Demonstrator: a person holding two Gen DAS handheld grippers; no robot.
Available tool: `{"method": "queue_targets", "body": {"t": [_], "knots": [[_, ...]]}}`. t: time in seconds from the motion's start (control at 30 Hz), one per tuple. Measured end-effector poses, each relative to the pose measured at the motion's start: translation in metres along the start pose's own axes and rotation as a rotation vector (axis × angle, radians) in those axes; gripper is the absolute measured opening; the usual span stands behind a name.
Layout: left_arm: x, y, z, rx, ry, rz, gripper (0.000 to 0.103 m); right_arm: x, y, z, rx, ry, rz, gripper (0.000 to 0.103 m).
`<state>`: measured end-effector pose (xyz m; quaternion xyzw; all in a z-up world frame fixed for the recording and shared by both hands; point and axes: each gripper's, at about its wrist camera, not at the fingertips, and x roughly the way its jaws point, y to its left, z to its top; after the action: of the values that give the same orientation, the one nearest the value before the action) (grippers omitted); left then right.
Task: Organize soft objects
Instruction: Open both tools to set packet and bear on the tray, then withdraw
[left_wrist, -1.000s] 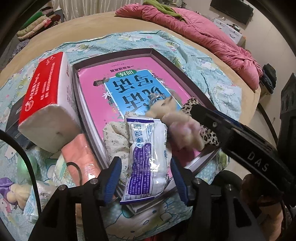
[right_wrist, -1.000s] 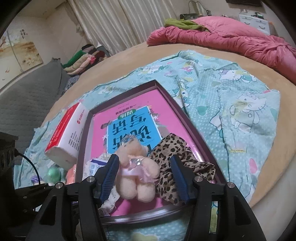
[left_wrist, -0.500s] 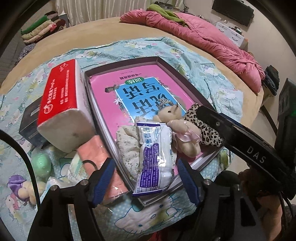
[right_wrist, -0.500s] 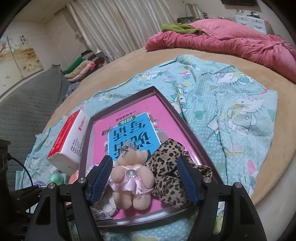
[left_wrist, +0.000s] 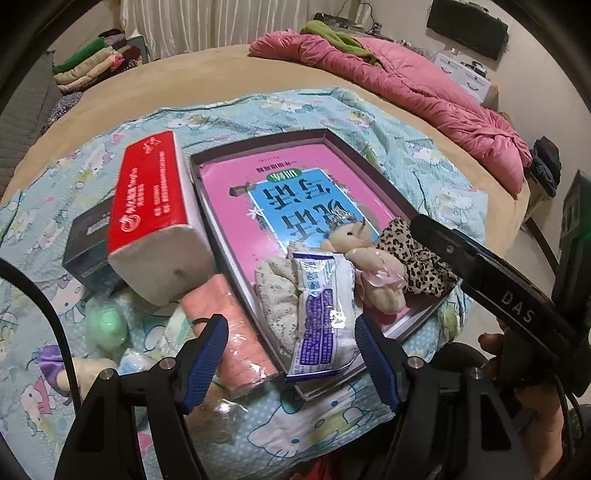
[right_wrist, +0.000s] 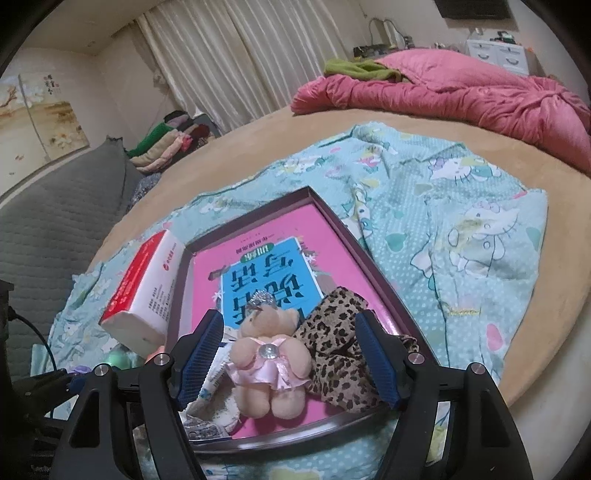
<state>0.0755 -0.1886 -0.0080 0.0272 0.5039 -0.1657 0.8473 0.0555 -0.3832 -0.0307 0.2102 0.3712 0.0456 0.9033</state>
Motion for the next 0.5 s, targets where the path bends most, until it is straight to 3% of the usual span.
{"method": "queue_targets", "body": {"t": [0.5], "knots": [[-0.042, 0.032, 0.000, -0.058, -0.078, 0.018, 0.075, -0.042, 0.043, 0.012, -0.036, -0.101, 0.050, 0.075]]}}
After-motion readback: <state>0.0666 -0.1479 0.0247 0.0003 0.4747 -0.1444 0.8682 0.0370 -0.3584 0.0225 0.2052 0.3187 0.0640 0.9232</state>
